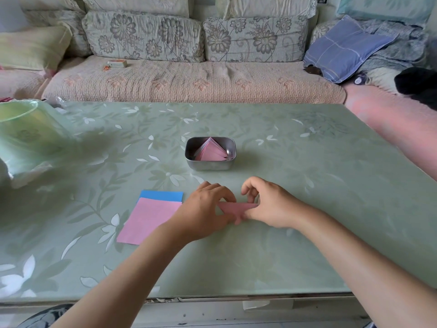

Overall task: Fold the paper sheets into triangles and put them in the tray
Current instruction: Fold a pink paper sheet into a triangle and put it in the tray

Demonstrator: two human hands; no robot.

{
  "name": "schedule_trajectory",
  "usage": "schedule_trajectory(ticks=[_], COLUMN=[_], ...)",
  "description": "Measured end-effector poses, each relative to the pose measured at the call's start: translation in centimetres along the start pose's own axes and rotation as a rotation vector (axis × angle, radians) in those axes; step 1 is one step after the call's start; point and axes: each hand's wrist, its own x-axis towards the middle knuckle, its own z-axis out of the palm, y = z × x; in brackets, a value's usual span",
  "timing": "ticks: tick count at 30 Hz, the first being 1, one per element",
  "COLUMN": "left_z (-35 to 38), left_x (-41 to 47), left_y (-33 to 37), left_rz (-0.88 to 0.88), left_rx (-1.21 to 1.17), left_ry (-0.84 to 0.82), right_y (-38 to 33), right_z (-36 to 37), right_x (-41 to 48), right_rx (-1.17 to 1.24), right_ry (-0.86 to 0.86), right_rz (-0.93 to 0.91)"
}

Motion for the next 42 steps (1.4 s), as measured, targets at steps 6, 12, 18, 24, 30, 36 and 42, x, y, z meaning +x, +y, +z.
schedule_trajectory(ticks=[6, 12, 18, 24, 30, 36, 42], left_z=[-0.3, -1.8, -2.1, -1.8, -2.1, -1.6, -1.1], left_x=[0.2, 0.0, -0.2, -0.1, 0.2, 0.1, 0.0], left_y=[0.1, 0.1, 0.8, 0.9, 1.1, 1.1, 1.6], left_rz=[-0.061, 0.215, 0.164, -0.208, -0.323, -0.281, -0.203], left_rx=[-0.166, 0.082, -0.018, -0.363, -0.517, -0.345, -0.247], left_ry=[0.002, 0.107, 0.302, 0.2, 0.146, 0.161, 0.228], right_y=[-0.3, -1.1, -1.6, -2.0, -1.9, -2.1, -2.2], right_z=[-0.4, -1.4, -1.3, -0.7, -0.4, 0.5, 0.8], right_x=[0.0, -0.3, -0.4, -0.5, -0.4, -0.4, -0.5], right_rx=[0.23, 0.491, 0.635, 0.455, 0.387, 0.32, 0.162], right_ry=[-0.054, -0.1, -0.076, 0.133, 0.136, 0.201, 0.277], right_rz=[0.03, 0.082, 0.123, -0.091, -0.126, -0.126, -0.208])
